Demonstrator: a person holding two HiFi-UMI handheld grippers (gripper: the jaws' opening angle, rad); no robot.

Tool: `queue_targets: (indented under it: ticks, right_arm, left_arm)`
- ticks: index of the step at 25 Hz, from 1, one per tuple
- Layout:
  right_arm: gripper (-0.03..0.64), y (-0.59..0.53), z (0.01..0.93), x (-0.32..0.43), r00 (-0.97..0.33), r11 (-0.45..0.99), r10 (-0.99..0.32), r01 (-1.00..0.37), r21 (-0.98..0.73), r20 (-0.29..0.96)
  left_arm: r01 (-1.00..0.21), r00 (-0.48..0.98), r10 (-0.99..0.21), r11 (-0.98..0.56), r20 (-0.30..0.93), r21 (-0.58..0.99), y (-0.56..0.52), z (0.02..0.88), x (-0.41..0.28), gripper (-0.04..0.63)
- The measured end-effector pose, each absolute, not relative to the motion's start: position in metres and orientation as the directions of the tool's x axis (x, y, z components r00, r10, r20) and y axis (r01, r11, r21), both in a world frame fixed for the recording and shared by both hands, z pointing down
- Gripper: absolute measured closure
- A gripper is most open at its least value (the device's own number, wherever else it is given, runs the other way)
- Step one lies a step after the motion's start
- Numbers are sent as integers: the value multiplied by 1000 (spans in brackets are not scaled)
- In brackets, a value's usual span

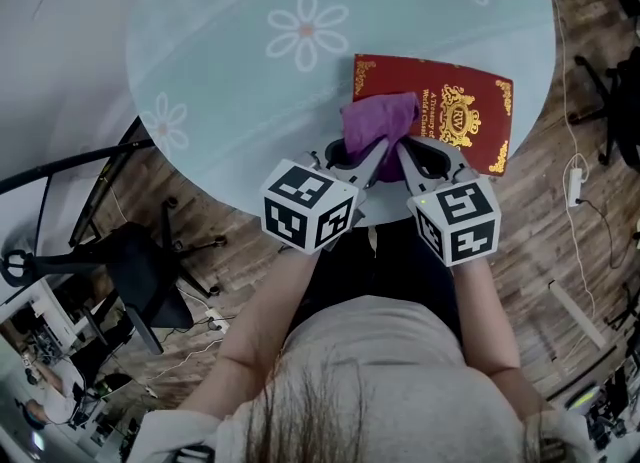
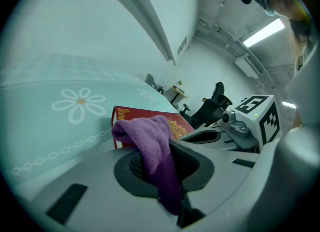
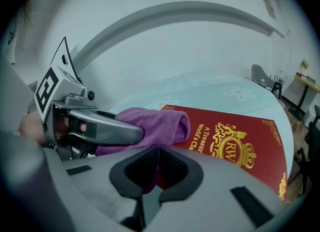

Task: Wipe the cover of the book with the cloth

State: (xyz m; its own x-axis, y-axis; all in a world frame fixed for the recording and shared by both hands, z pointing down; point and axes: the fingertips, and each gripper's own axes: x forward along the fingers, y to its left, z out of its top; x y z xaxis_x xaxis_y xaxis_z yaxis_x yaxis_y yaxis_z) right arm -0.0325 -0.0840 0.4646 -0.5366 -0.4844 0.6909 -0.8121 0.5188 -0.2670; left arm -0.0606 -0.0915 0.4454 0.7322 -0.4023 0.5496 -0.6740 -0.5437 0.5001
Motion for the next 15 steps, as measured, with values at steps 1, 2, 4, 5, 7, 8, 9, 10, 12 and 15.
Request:
queue_targets:
  ticks: [1,2,4,5,7,8,9,10,12,15]
  right_arm:
    - [592,-85,464,-36,-535,519,-485,-813,-265,692]
    - [592,-85,464,-39,-534,519,-486,-813,-263,692]
    - [592,-86,464,-47,-532,519,-487,-814,-261,692]
    - [592,-85,464,-50,-531,518,-487,-815,-260,693]
    - [592,-85,463,-55,-528,517,-488,-816,-258,695]
    - [592,-85,463,-58,-527,517,-489,-817,-255,695]
    - [592,-85,463,-61,-525,517,-491,-818,-253,695]
    - [592,-86,463,-65,-525,518,-491,-818,-251,695]
    - [592,-86,463,-70,-523,522,-491,-817,-246,697]
    - [592,-85,464,-77,-521,522,-489,-817,-244,699]
  left_arm:
    - [-673,733,-401,-546,549,499,-92,445,-64,531]
    - [-673,733,-401,-547,549,499,-93,445,-67,531]
    - [-672,733,-402,-548,548,498,-93,445,-74,531]
    - [-672,734,-402,-548,548,498,-93,444,-78,531]
    - [-669,736,-399,-551,547,498,-92,444,-83,531]
    - [-667,738,-398,-554,546,498,-92,444,-86,531]
    - [-665,739,-396,-557,545,497,-93,444,-89,531]
    - [-664,740,-394,-560,546,496,-93,444,-92,531]
    - [-661,741,-390,-564,547,494,-93,444,-97,532]
    - [-657,744,-385,-569,547,494,-93,445,-104,531]
